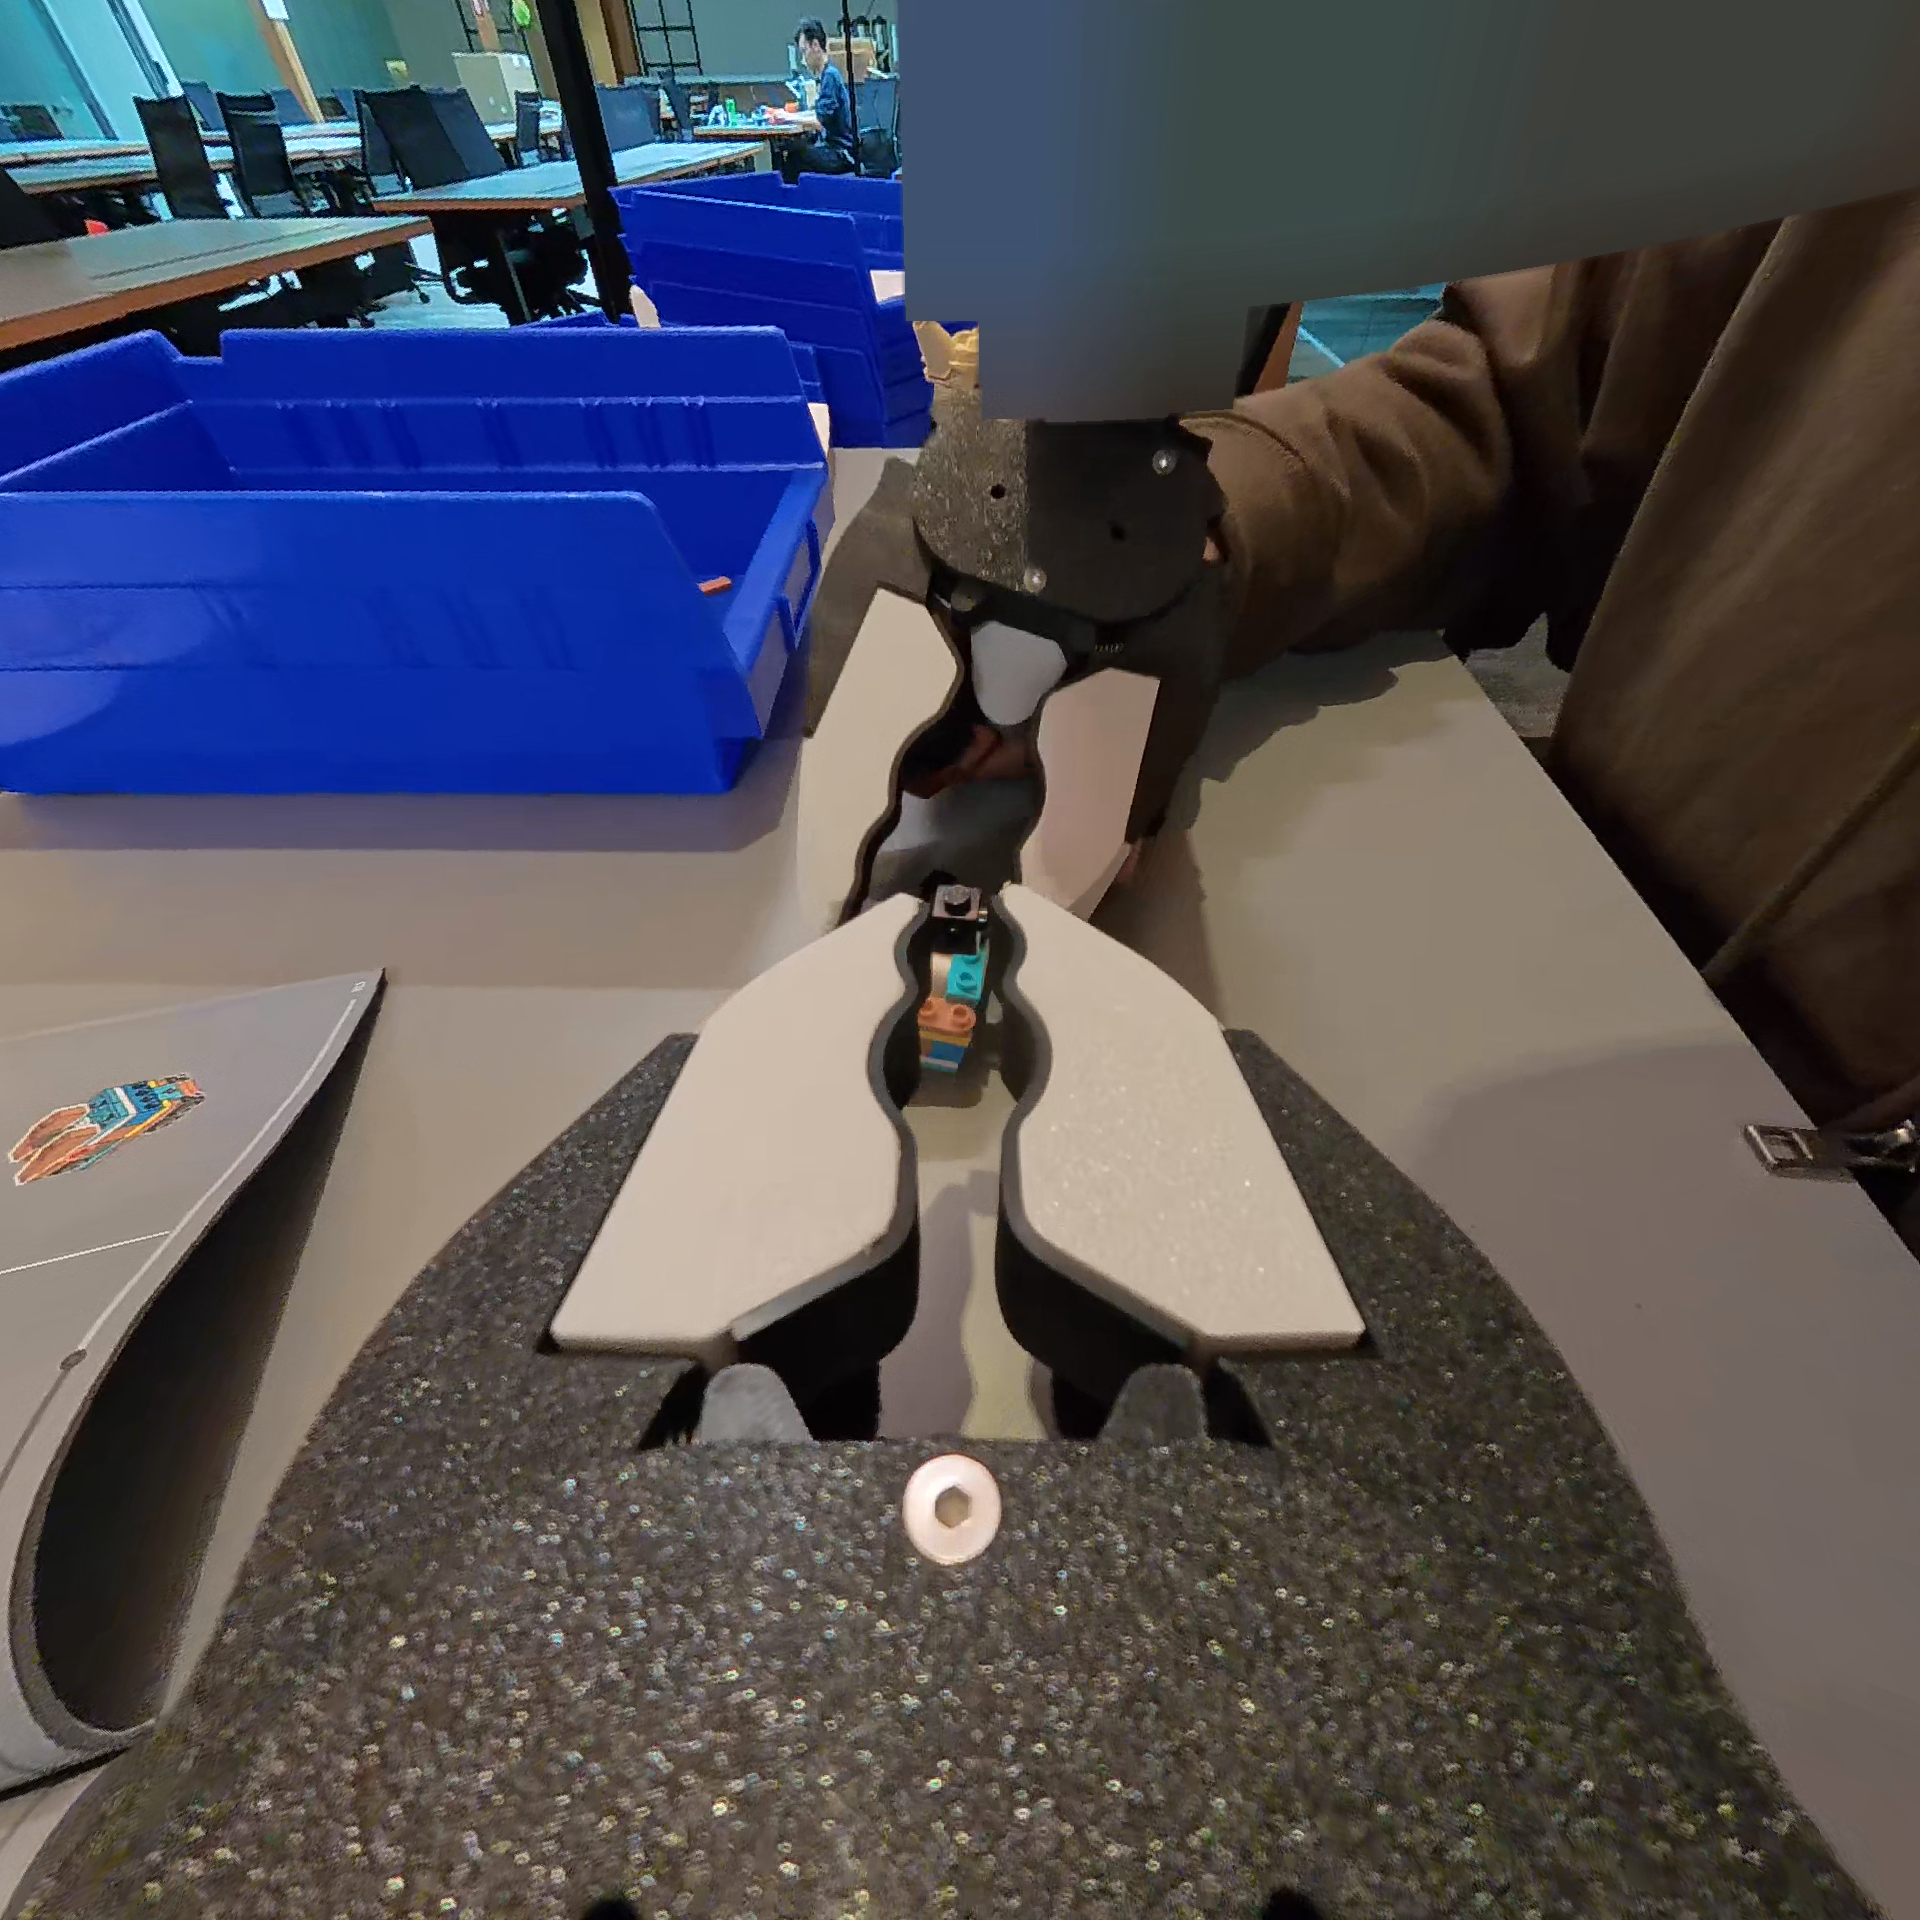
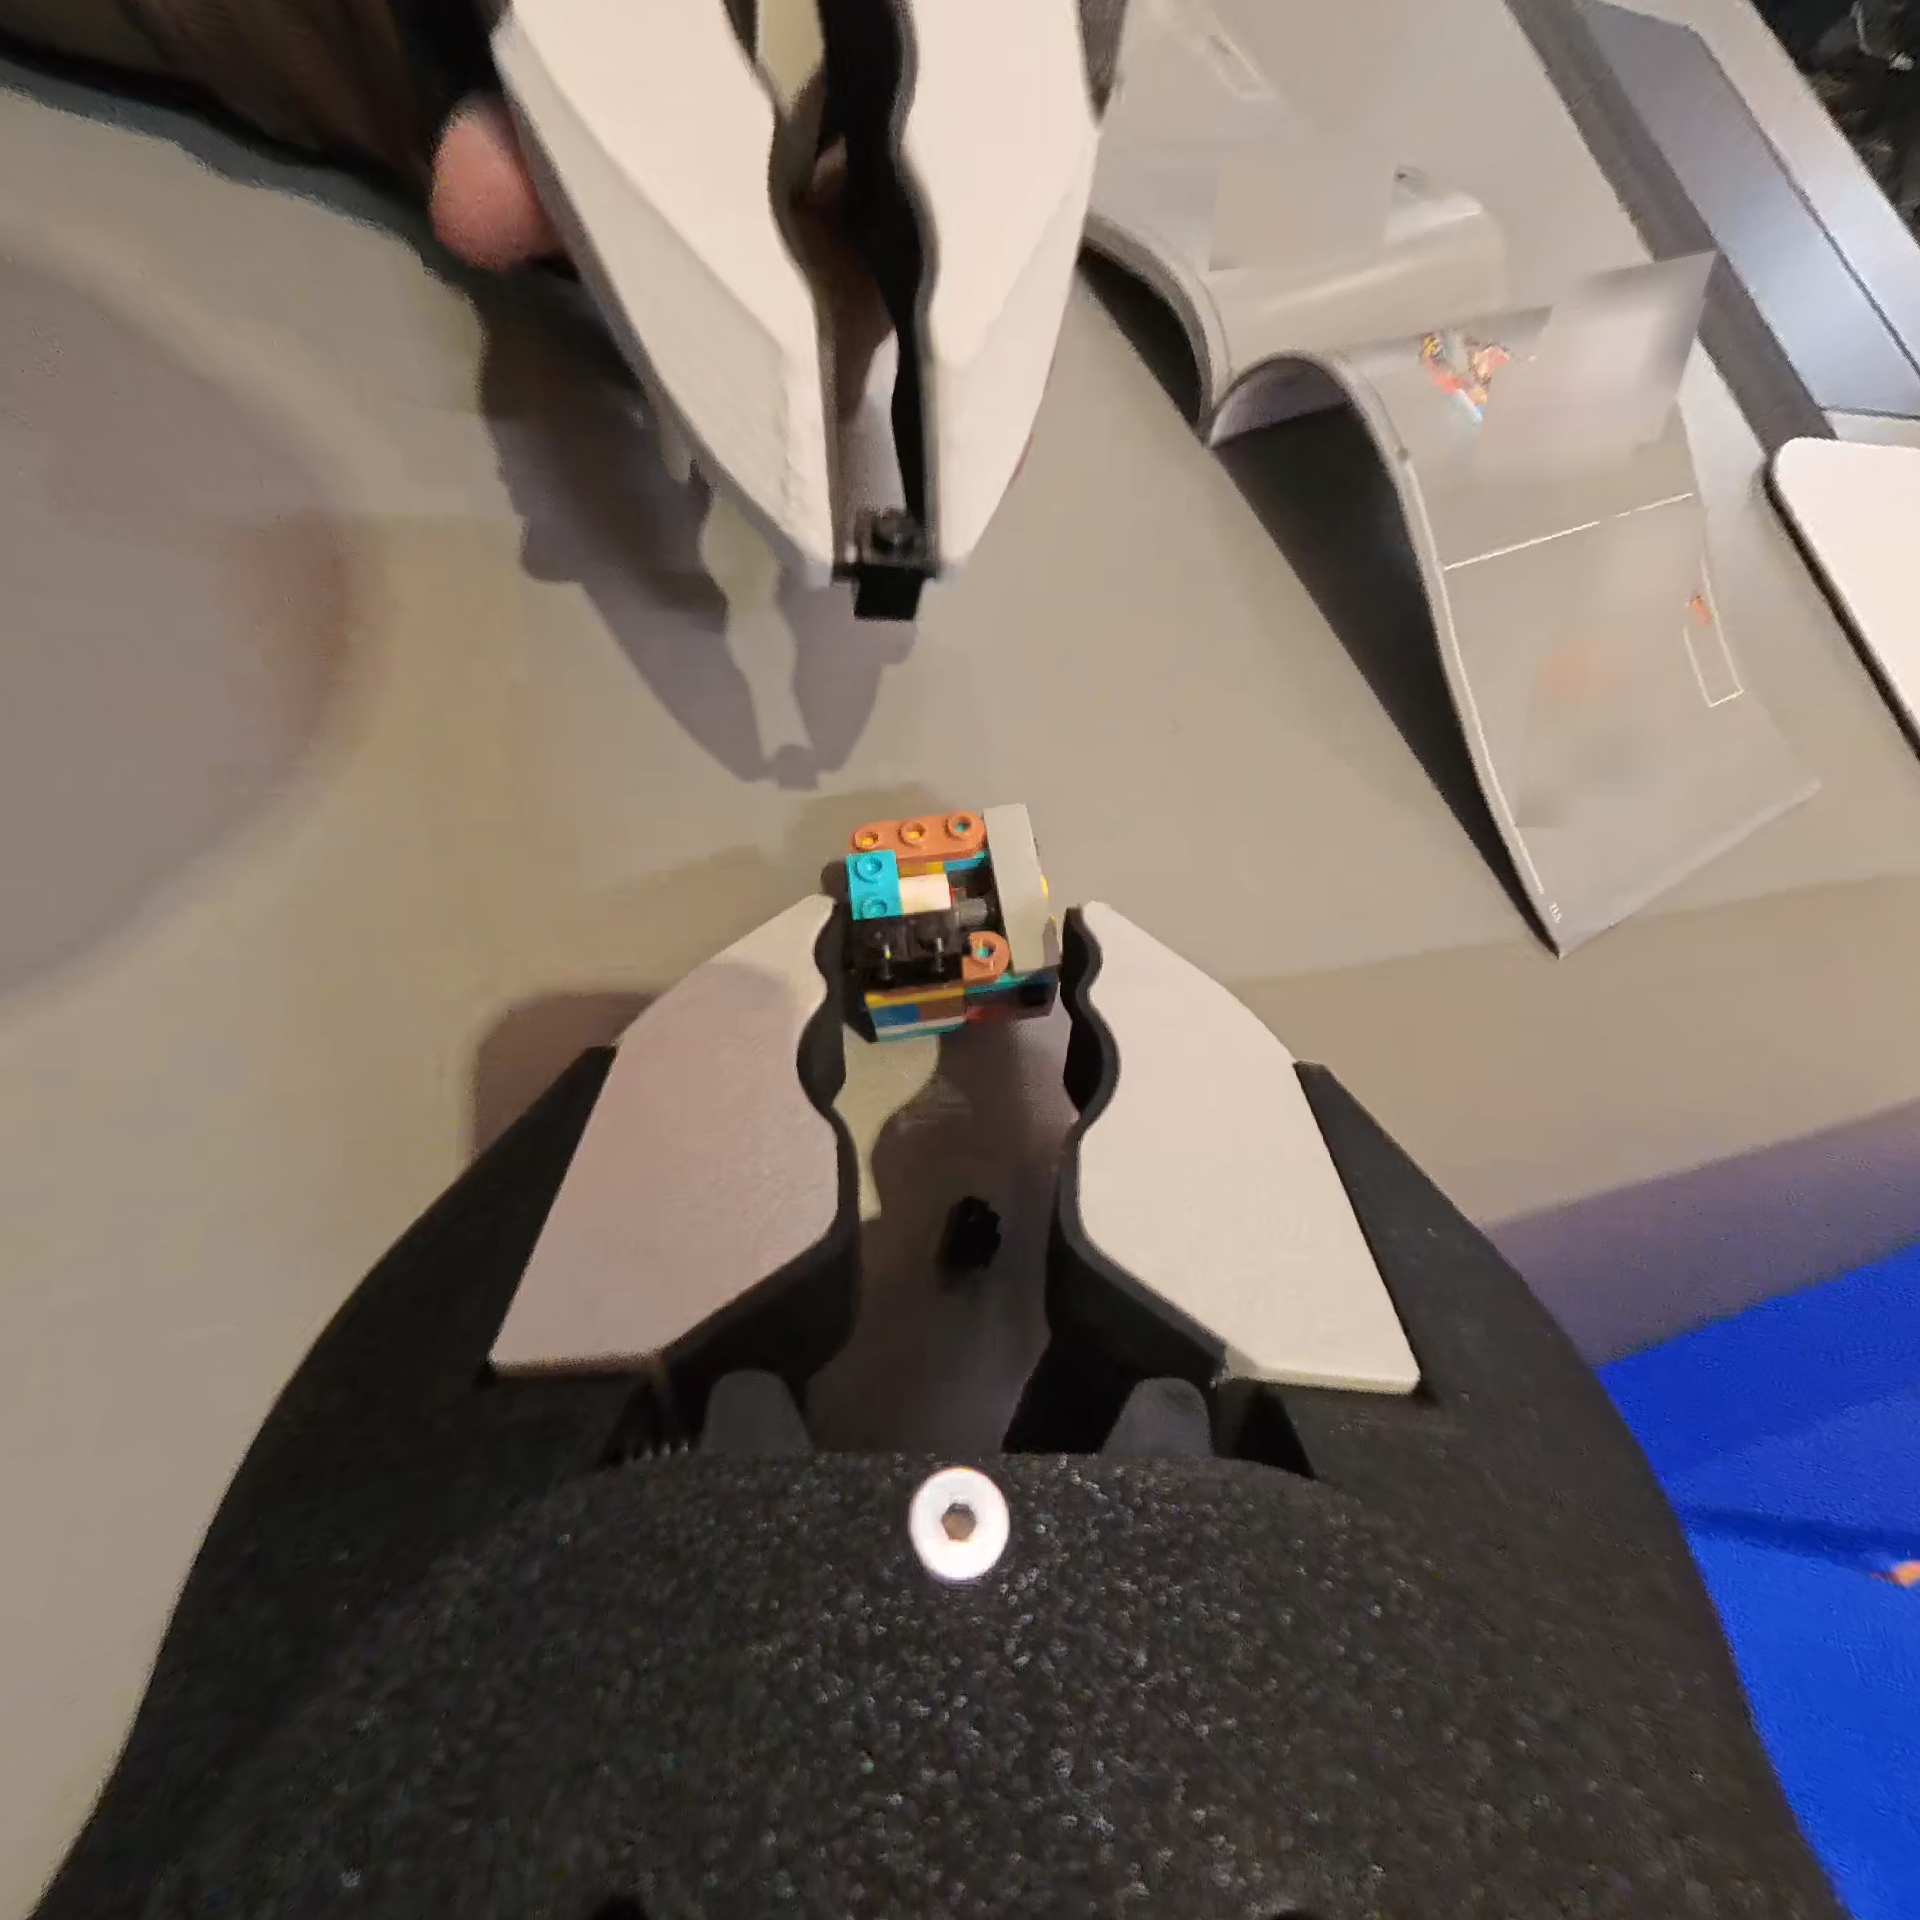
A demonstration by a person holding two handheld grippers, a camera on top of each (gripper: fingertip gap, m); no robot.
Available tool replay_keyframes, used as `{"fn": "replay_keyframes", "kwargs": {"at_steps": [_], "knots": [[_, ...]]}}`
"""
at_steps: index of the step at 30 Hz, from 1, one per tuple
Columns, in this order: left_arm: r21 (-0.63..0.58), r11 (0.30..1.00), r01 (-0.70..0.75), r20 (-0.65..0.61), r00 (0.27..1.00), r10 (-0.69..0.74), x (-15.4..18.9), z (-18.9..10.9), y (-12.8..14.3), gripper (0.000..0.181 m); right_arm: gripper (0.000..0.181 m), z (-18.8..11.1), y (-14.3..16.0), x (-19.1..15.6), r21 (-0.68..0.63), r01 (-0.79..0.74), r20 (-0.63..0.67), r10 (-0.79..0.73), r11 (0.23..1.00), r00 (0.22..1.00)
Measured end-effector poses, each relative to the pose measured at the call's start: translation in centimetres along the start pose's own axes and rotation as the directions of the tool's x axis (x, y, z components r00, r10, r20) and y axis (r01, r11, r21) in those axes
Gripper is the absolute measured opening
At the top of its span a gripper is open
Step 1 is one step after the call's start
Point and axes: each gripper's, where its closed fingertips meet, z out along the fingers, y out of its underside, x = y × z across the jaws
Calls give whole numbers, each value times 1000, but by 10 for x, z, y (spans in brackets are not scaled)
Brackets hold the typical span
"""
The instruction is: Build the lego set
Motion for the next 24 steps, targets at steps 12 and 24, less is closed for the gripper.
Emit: {"fn": "replay_keyframes", "kwargs": {"at_steps": [12, 24], "knots": [[59, 998, 6, 7, 1000, -6, -1, -3, -7, 10, 38, -14, -44, 3, 257, -203, 76, 190, 945, 979], [54, 998, 13, -8, 1000, -13, 0, -2, -7, 10, 38, -14, -45, 3, 259, -232, 87, 217, 938, 972]]}}
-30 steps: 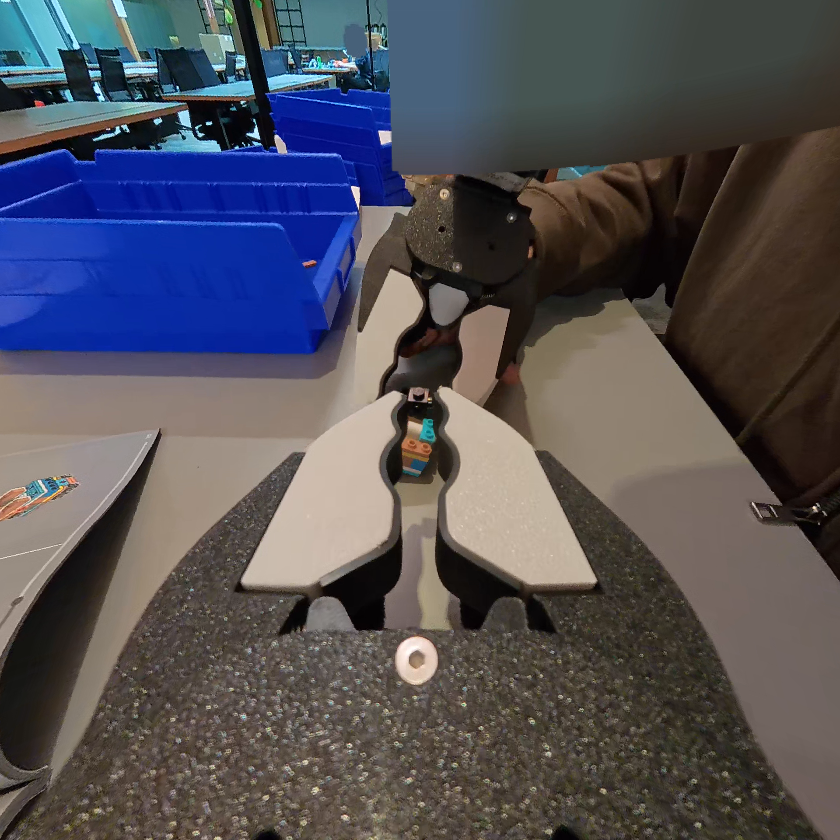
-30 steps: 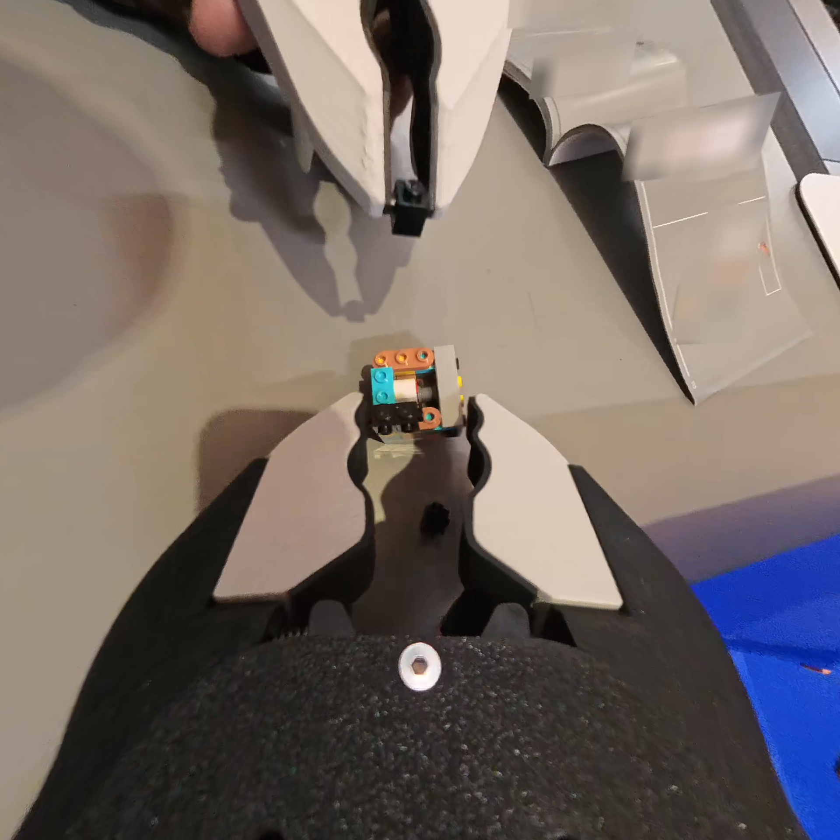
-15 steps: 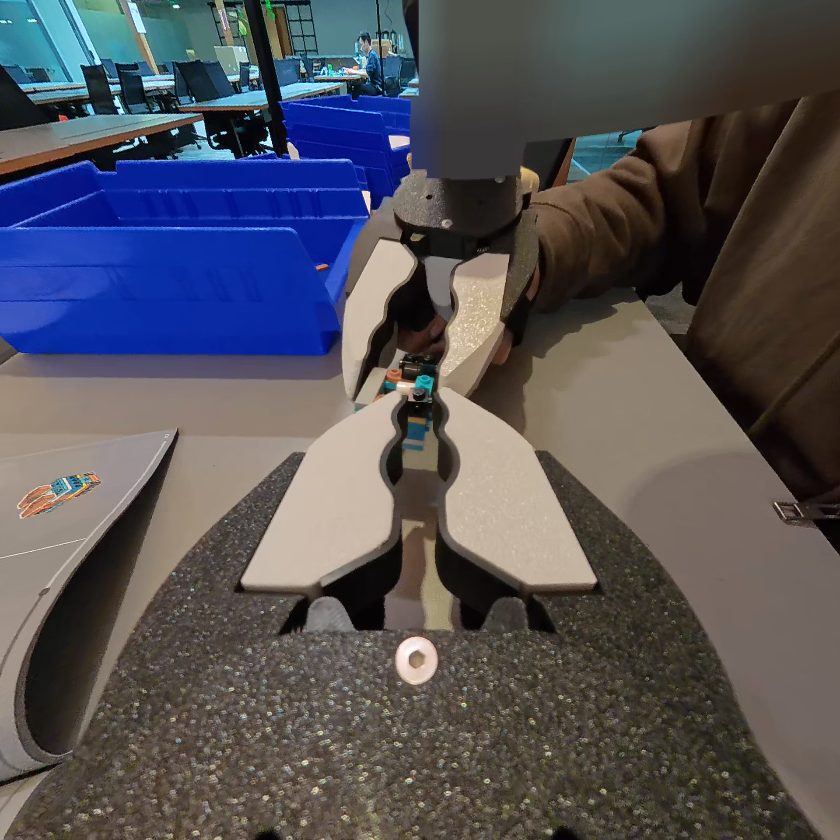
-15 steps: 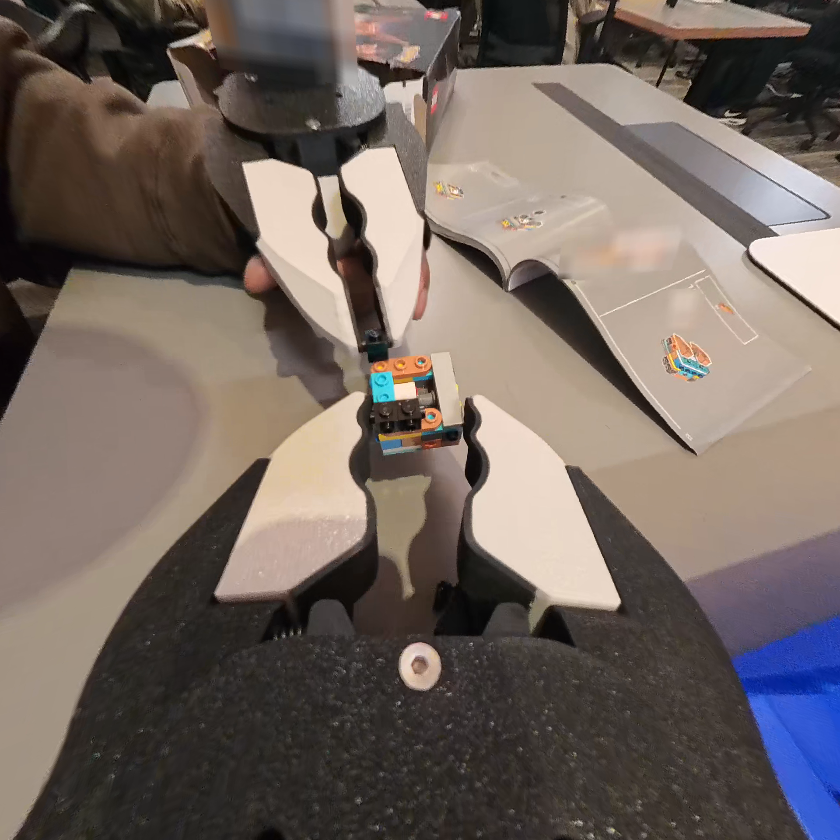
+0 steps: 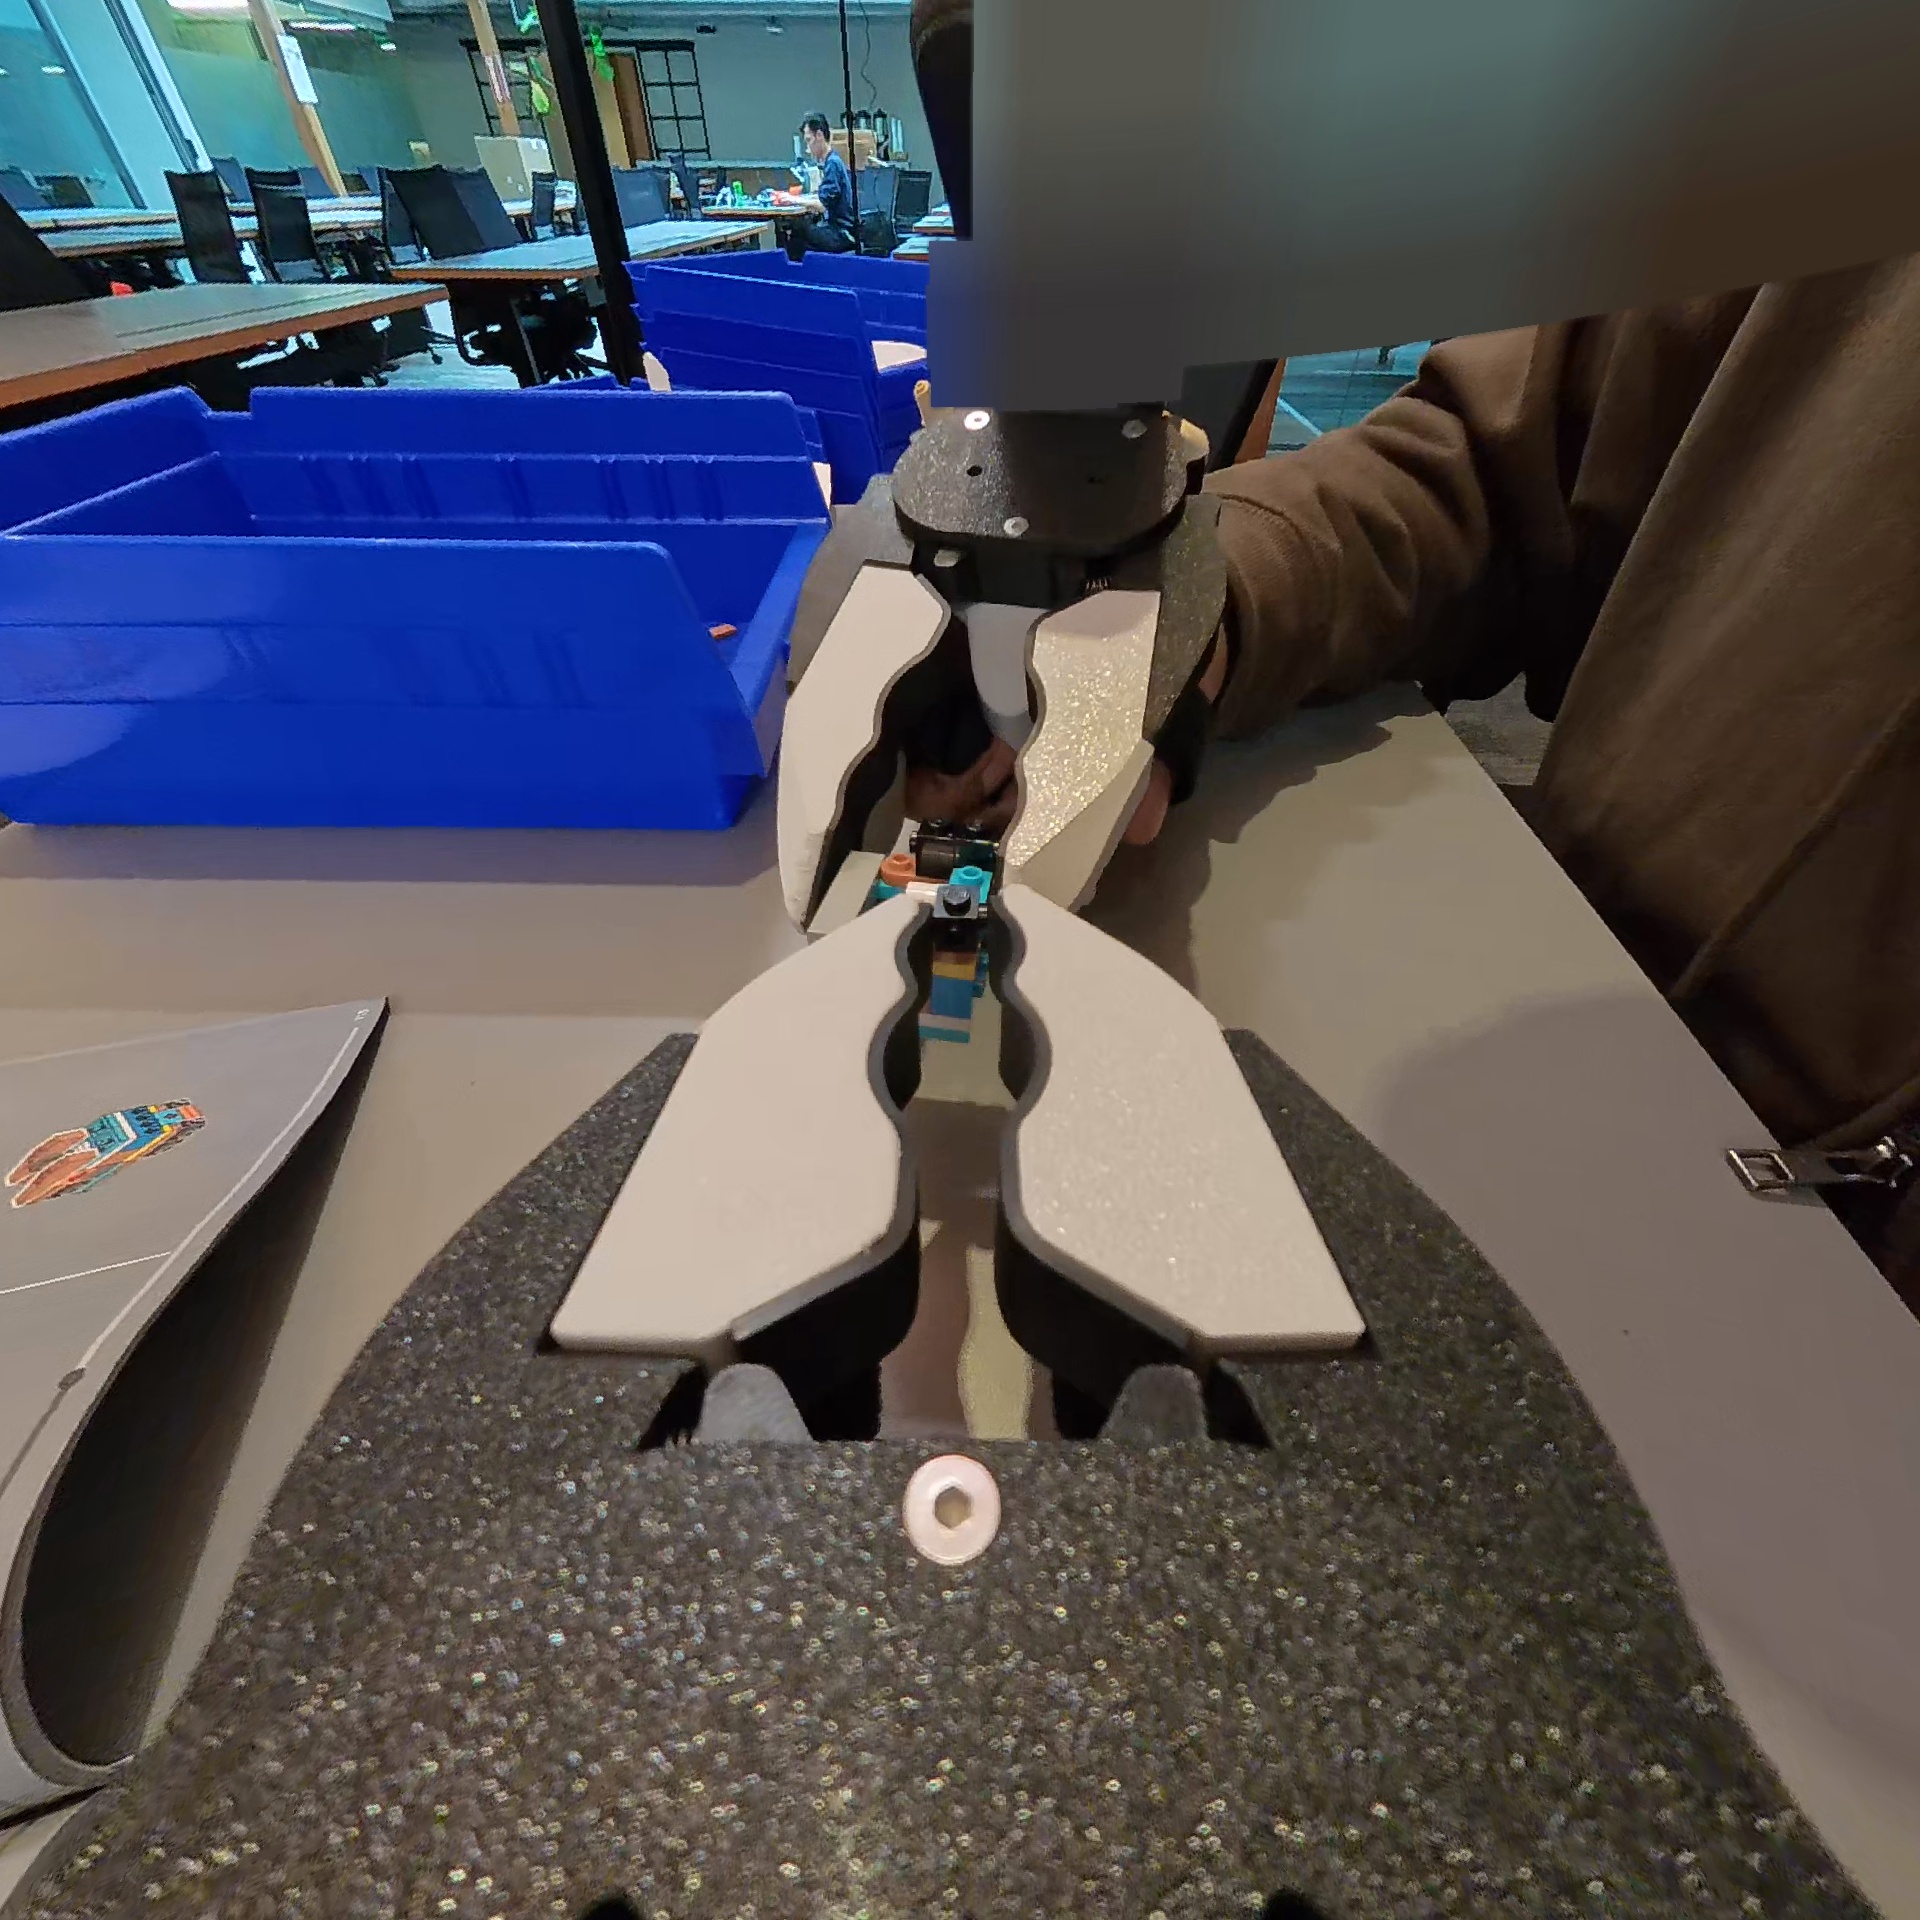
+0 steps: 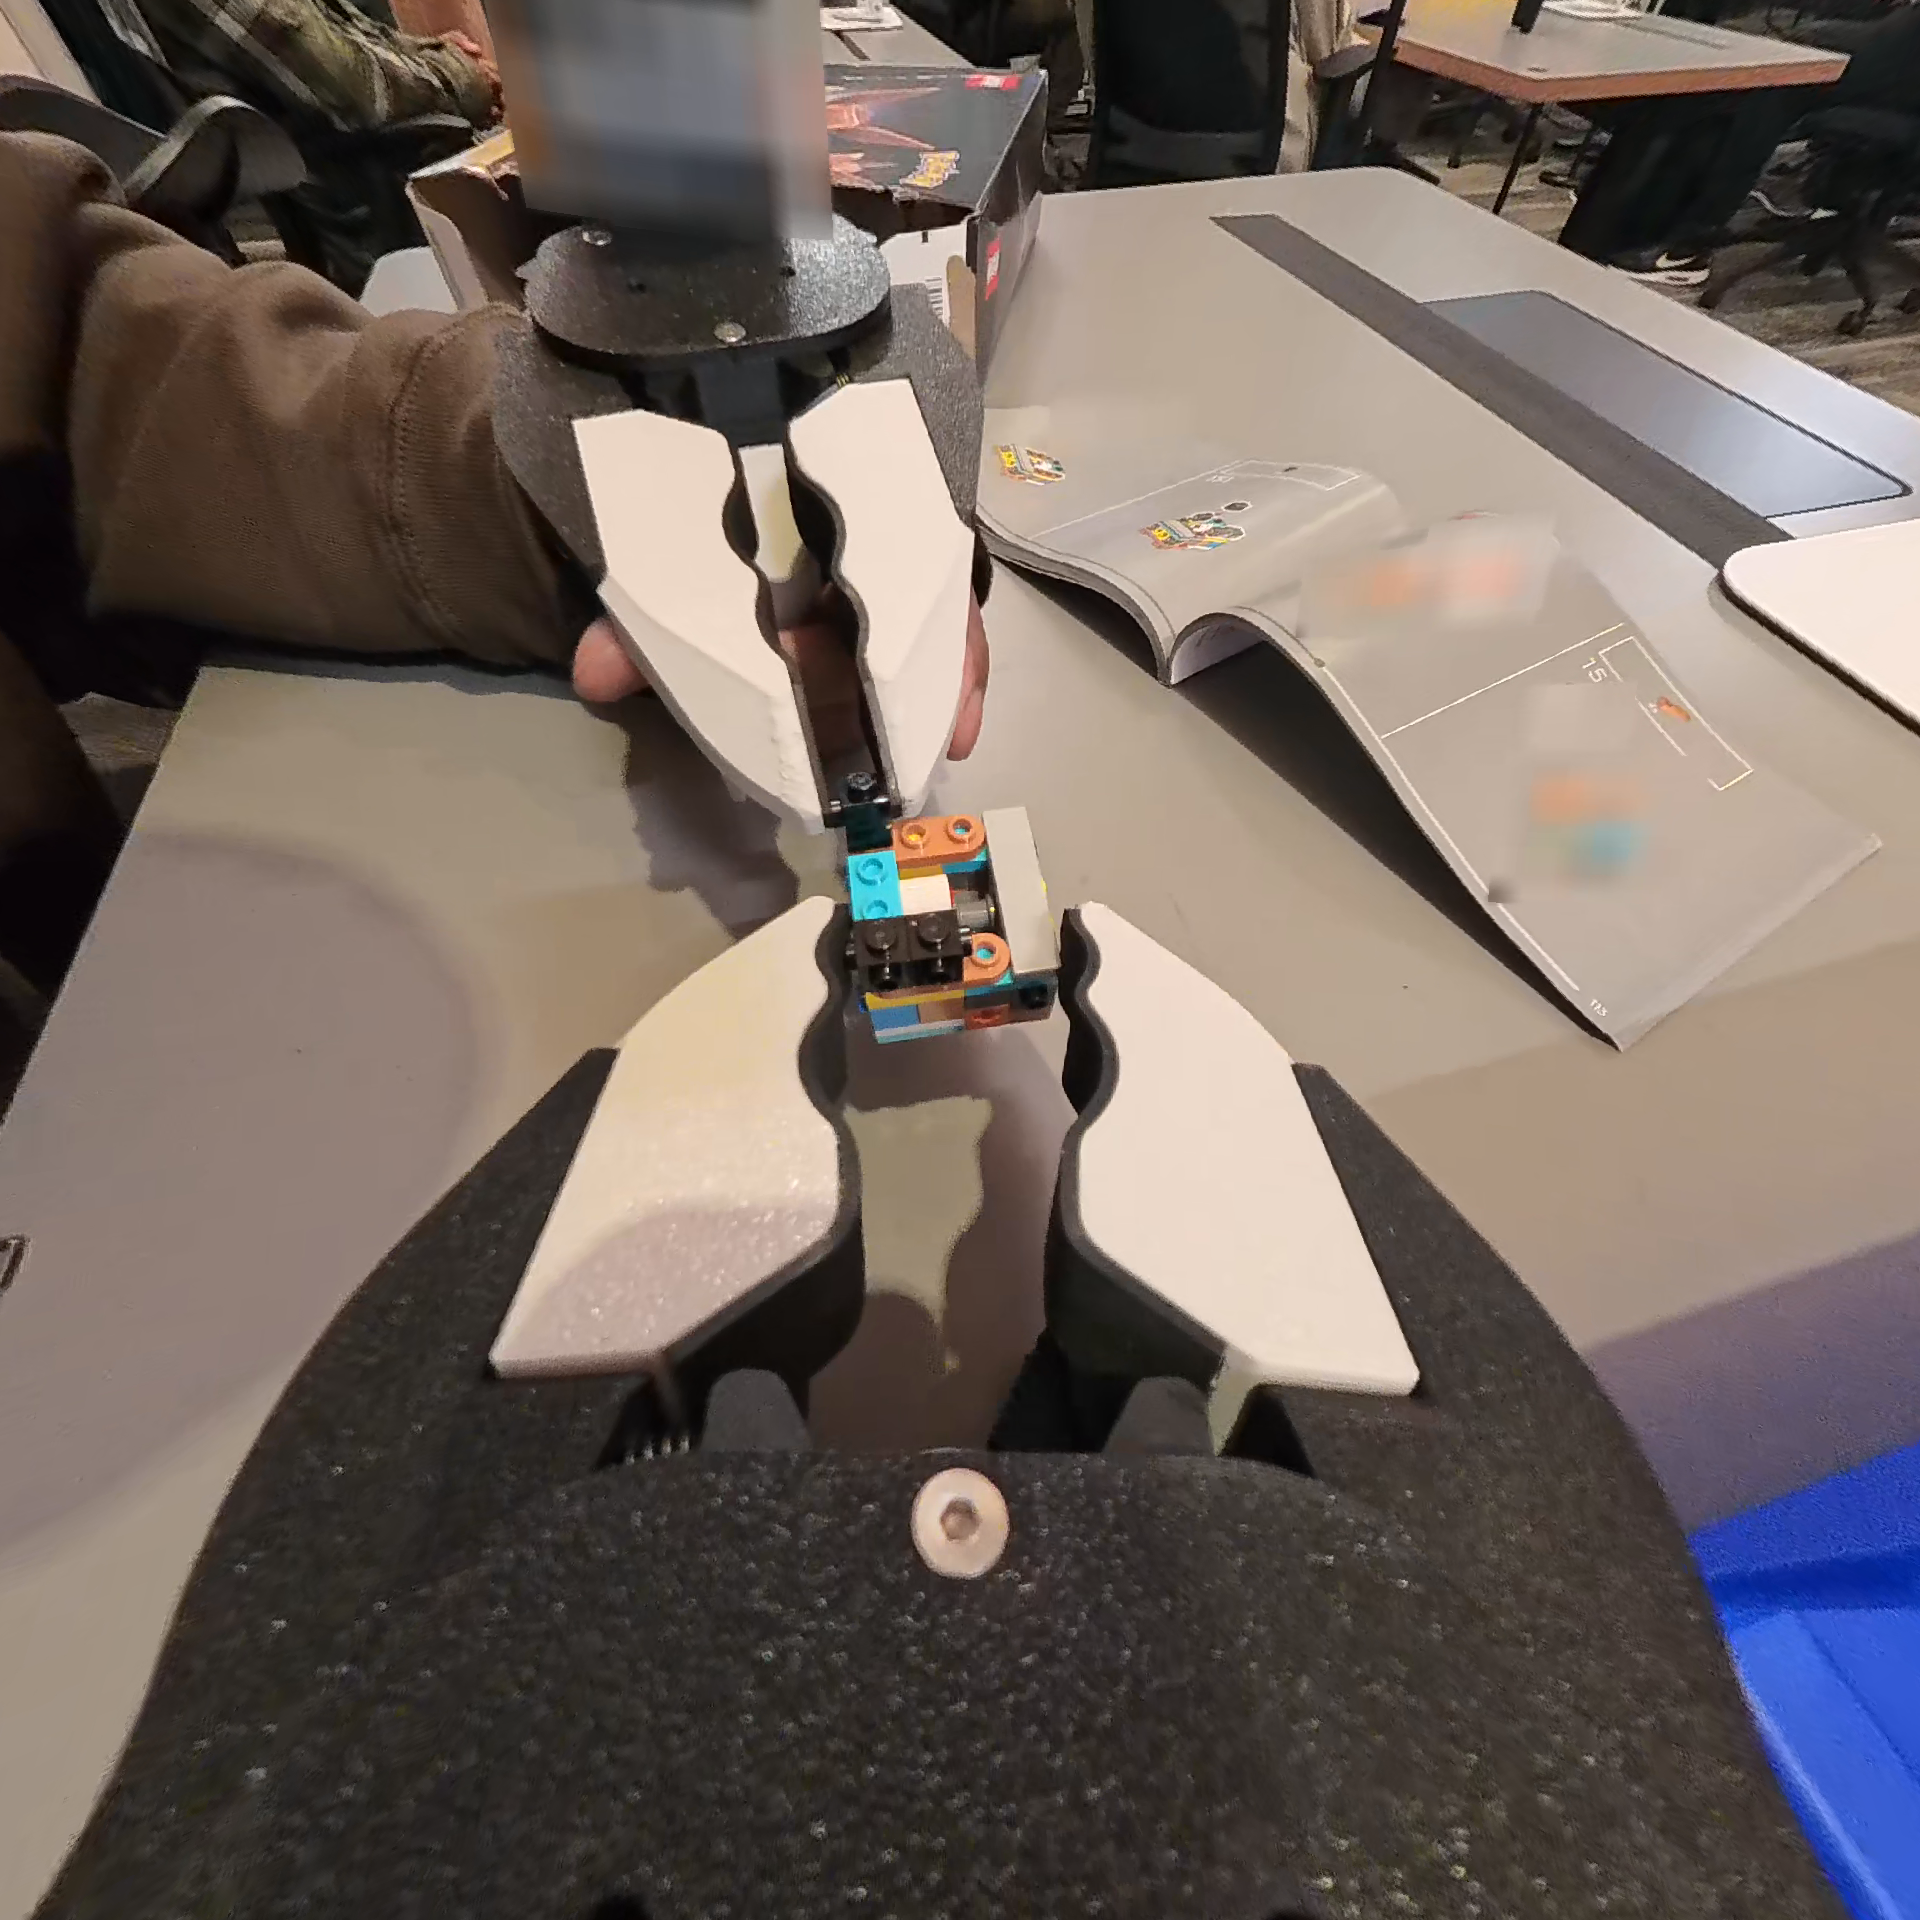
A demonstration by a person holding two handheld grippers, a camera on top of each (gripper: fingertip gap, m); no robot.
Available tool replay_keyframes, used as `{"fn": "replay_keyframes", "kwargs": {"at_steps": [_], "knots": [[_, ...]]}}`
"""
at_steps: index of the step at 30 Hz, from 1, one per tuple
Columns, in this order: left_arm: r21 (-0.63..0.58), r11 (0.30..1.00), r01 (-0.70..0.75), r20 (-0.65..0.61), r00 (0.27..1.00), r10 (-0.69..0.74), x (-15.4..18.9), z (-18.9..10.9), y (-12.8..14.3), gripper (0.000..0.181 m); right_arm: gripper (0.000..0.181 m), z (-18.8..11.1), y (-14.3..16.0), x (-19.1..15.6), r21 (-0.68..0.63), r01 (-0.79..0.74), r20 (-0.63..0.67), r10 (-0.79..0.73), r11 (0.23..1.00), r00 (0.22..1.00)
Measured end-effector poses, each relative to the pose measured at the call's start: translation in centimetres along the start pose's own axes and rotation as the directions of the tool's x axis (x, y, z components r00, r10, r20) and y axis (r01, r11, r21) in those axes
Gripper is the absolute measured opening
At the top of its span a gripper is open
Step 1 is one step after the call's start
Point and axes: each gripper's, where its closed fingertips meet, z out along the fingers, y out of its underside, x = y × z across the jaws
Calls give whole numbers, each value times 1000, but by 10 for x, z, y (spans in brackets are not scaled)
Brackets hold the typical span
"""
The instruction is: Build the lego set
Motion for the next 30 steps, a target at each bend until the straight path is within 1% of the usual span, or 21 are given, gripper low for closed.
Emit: {"fn": "replay_keyframes", "kwargs": {"at_steps": [5, 15, 20, 25, 28, 30], "knots": [[14, 999, 31, -10, 999, -31, -1, -2, -3, 10, 38, 0, -4, 0, 14, -23, 6, 23, 1000, 1000], [2, 998, 57, -30, 998, -57, 1, -5, -6, 10, 38, 1, -9, -3, 38, -34, 1, 34, 999, 999], [-8, 997, 73, -79, 994, -73, 6, -6, -6, 10, 37, 2, -10, -8, 43, -24, 26, 23, 999, 999], [-9, 997, 74, -130, 989, -75, 11, -9, -6, 9, 37, 3, -12, -13, 56, -24, 53, 21, 998, 998], [12, 997, 70, -134, 989, -68, 11, -10, -9, 9, 37, 3, -14, -13, 71, -31, 48, 27, 997, 998], [19, 999, 37, -126, 991, -35, 11, -9, -9, 9, 37, 2, -15, -13, 76, -29, 42, 26, 997, 999]]}}
